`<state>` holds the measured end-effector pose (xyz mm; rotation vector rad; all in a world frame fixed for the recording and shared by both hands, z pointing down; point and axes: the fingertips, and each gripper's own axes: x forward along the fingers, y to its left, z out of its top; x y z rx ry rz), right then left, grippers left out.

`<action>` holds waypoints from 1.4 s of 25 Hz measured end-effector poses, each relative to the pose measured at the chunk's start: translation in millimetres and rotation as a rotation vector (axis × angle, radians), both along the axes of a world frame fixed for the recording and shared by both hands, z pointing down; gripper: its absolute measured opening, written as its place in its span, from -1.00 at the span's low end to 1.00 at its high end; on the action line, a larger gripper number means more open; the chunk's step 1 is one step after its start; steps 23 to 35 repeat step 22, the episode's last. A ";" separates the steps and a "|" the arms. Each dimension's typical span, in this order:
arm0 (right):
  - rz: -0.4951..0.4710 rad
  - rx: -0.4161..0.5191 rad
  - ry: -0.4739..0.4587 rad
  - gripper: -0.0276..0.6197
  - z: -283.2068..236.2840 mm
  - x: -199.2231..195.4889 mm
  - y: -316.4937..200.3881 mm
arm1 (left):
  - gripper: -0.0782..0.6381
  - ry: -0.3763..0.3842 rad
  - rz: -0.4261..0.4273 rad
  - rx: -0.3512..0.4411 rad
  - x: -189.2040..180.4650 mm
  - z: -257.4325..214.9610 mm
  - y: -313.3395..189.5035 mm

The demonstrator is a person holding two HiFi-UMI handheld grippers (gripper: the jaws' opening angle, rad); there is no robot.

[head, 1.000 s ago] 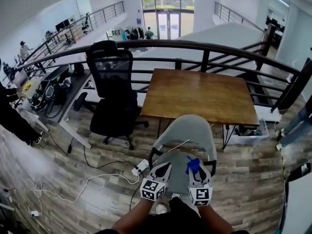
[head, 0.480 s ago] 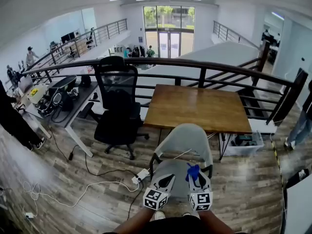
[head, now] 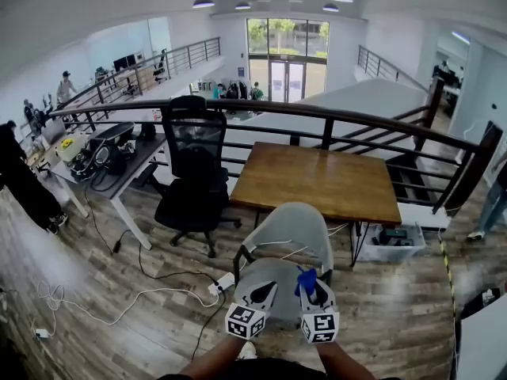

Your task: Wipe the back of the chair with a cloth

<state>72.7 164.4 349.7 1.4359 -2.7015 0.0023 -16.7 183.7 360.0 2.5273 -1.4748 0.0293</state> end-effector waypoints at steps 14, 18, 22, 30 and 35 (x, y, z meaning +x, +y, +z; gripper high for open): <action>-0.101 -0.016 0.003 -0.55 7.9 37.9 27.5 | -0.79 -0.021 -0.059 0.001 42.7 -2.1 38.8; -0.107 0.007 0.009 -0.55 4.3 39.9 23.8 | -0.79 -0.060 -0.060 0.000 49.0 2.5 38.6; -0.113 0.022 -0.005 -0.56 -3.0 45.6 18.2 | -0.79 -0.073 -0.060 0.012 56.9 -1.4 34.6; -0.113 0.022 -0.005 -0.56 -3.0 45.6 18.2 | -0.79 -0.073 -0.060 0.012 56.9 -1.4 34.6; -0.113 0.022 -0.005 -0.56 -3.0 45.6 18.2 | -0.79 -0.073 -0.060 0.012 56.9 -1.4 34.6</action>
